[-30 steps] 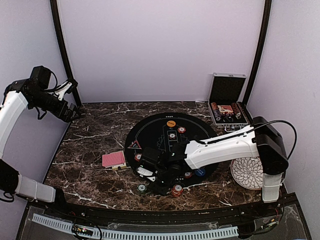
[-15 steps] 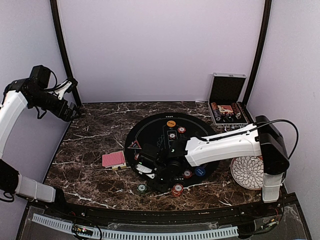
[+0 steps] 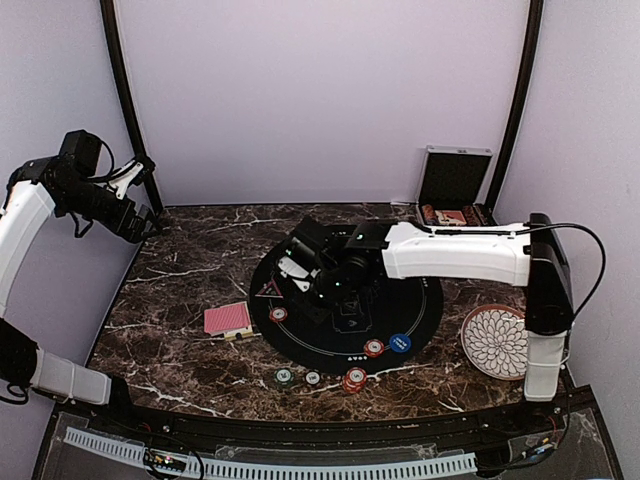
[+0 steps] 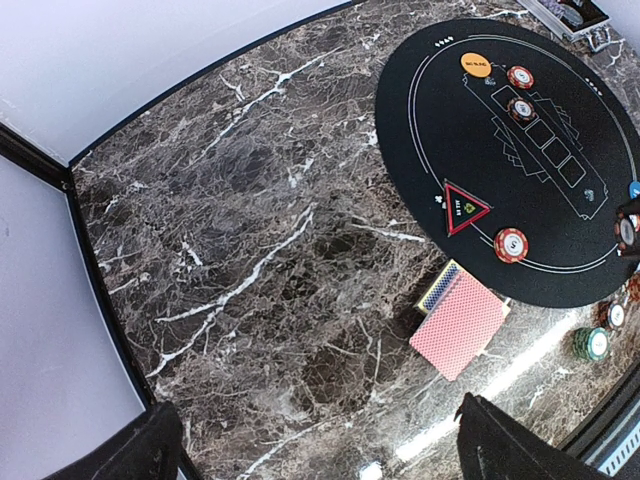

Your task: Distribute texas hold em gaming equipment

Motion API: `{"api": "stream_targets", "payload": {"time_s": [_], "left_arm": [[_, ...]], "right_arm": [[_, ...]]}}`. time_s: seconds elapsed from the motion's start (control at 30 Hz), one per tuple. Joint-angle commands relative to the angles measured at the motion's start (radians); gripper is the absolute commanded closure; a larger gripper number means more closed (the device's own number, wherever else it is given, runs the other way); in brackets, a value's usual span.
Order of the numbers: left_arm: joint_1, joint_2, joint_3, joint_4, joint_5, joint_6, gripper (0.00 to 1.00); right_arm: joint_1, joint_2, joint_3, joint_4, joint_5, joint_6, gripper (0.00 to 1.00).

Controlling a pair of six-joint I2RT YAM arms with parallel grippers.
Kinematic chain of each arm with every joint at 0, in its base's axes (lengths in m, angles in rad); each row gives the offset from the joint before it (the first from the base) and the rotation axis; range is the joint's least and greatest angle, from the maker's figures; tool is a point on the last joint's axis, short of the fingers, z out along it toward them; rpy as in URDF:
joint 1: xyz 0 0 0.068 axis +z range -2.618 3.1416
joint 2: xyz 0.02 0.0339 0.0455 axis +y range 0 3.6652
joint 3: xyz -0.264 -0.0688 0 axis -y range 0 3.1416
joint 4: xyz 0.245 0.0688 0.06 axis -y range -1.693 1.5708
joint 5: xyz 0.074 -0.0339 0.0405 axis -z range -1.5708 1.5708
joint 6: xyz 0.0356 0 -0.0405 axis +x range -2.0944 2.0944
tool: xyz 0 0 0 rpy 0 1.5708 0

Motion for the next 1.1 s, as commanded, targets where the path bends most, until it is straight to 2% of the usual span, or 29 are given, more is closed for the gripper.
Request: {"api": "stream_targets", "payload": {"time_s": [0.0,0.43,0.87,1.07], "left_arm": [[-0.005,-0.014,0.025,-0.024,-0.003,-0.001,0.01],[-0.005,-0.03,0.007,-0.022,0.002,0.002,0.01],[-0.005,-0.033,-0.005,-0.013,0.009,-0.001,0.01],[-0.005,-0.038,-0.009,-0.014,0.007,0.001,0.01]], "right_arm": [[-0.049,0.067,0.11,0.007,0.052,0.022,0.82],[-0.137,0.337,0.374,0.03,0.056,0.045,0.83],[-0.186,0.503,0.503,0.02,-0.001,0.063,0.83],[-0.197,0.52,0.475,0.037,-0.006,0.077,0.83]]}}
